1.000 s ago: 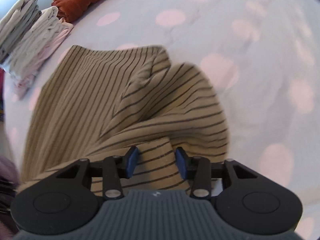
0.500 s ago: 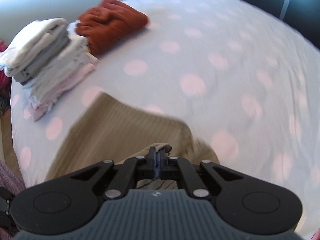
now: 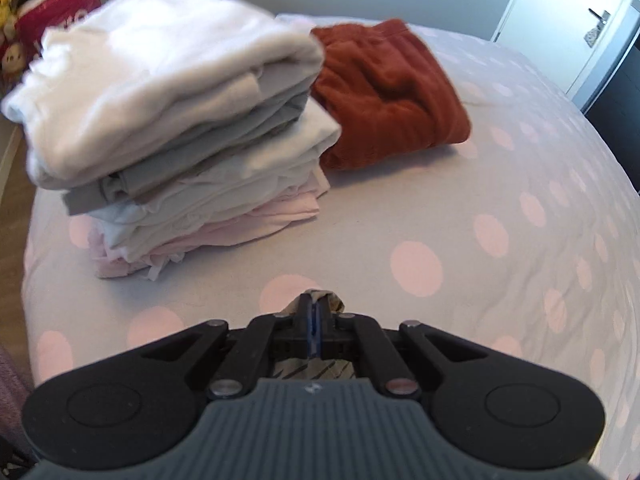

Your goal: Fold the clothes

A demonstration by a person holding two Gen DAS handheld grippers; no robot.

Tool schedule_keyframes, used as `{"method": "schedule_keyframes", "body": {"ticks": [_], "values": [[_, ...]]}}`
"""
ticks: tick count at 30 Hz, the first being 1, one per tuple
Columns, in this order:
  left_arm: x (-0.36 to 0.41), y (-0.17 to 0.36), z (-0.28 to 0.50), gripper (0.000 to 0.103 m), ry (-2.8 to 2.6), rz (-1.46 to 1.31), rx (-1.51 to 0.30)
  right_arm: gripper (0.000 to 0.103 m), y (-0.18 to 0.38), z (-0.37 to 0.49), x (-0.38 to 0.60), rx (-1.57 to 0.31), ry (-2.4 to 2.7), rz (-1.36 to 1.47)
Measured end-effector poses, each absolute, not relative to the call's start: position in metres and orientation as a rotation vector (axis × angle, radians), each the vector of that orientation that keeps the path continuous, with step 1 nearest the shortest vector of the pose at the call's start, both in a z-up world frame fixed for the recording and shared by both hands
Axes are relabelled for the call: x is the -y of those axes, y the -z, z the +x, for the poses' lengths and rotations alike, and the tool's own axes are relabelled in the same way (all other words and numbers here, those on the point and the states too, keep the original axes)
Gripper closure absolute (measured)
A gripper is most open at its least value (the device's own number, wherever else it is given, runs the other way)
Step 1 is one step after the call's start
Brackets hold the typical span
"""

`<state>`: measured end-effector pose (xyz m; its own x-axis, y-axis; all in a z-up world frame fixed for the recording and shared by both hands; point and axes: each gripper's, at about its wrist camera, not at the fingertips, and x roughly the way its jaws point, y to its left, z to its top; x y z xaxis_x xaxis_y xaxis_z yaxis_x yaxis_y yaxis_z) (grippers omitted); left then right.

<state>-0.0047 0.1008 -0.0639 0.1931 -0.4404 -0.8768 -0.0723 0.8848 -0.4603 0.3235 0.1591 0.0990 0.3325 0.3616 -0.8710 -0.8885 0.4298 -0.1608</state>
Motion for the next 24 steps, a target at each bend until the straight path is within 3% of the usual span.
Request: {"method": "schedule_keyframes", "body": {"ticks": [2,5,13,24], "values": [[-0.103,0.065,-0.003,0.081,0.271,-0.456,-1.364,0.095,-0.082,0.326,-0.16,-0.888,-0.88,-0.74],[-0.104,0.064,-0.004,0.081,0.272,-0.454,-1.363,0.073,-0.073,0.33,-0.147,-0.897,-0.845,-0.713],[-0.096,0.062,-0.003,0.081,0.268,-0.438,-1.351,0.073,-0.097,0.315,-0.069,-0.892,-0.768,-0.632],[-0.093,0.061,-0.008,0.081,0.24,-0.446,-1.328,0.069,-0.049,0.286,0.074,-1.024,-0.503,-0.433]]}}
